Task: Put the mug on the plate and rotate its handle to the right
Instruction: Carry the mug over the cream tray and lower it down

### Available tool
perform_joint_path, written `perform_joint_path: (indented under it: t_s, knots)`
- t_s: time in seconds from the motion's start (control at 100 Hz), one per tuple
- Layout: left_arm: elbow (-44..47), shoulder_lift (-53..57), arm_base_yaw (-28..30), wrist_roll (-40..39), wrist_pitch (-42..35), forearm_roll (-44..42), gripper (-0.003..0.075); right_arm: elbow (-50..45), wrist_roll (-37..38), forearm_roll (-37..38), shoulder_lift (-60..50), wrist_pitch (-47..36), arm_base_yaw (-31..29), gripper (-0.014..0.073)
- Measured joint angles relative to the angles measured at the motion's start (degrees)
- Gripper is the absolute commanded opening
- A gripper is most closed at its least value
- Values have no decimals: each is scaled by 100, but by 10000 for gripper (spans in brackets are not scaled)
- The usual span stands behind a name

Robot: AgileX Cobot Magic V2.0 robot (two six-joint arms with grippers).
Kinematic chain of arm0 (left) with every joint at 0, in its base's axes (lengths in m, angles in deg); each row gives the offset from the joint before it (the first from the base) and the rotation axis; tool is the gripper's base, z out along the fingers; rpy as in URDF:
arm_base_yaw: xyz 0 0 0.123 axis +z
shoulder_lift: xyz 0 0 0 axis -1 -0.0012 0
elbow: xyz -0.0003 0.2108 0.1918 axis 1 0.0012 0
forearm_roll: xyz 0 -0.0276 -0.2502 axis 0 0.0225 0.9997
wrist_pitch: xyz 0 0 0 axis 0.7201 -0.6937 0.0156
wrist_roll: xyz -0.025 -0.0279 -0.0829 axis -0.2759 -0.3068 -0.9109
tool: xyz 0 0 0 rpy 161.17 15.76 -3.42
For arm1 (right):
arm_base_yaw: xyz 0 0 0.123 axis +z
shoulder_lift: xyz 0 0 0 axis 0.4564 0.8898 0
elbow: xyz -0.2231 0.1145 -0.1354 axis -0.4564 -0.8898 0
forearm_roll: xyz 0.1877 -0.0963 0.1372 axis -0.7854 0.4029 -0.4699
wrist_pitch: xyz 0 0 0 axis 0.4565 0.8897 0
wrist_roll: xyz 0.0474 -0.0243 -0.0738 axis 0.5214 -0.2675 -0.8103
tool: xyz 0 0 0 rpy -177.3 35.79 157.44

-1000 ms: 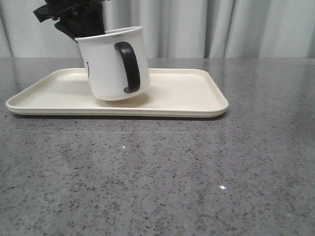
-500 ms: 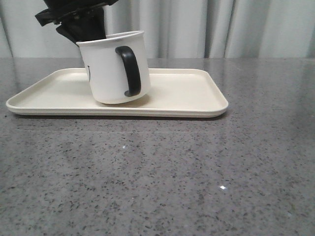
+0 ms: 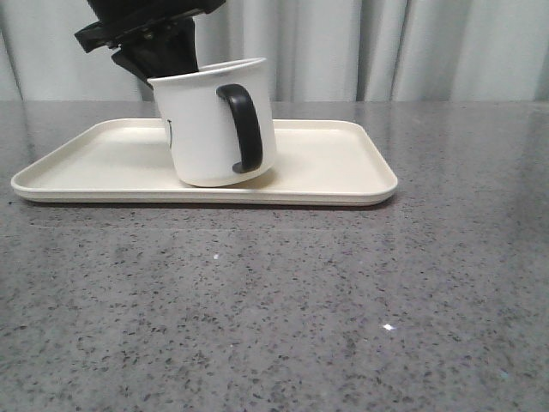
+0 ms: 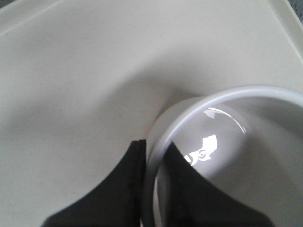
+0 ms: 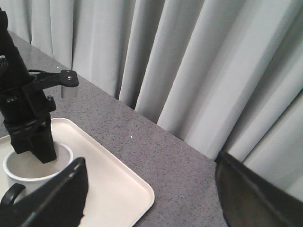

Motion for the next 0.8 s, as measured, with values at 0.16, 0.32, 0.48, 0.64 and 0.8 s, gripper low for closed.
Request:
perform_joint_path:
  t_s: [0.16, 0.32, 0.48, 0.64, 0.8]
  knots:
    - [0, 0, 0, -8, 0, 0, -19, 0, 0, 0, 0, 0, 0, 550]
    - [0, 0, 0, -25, 10, 11, -19, 0, 0, 0, 0, 0, 0, 550]
    - [-15, 0, 0, -109, 68, 11, -18, 0, 0, 0, 0, 0, 0, 550]
    - [-25, 0, 0, -123, 162, 11, -18, 0, 0, 0, 0, 0, 0, 550]
    - [-27, 0, 0, -126, 198, 11, -18, 0, 0, 0, 0, 0, 0, 550]
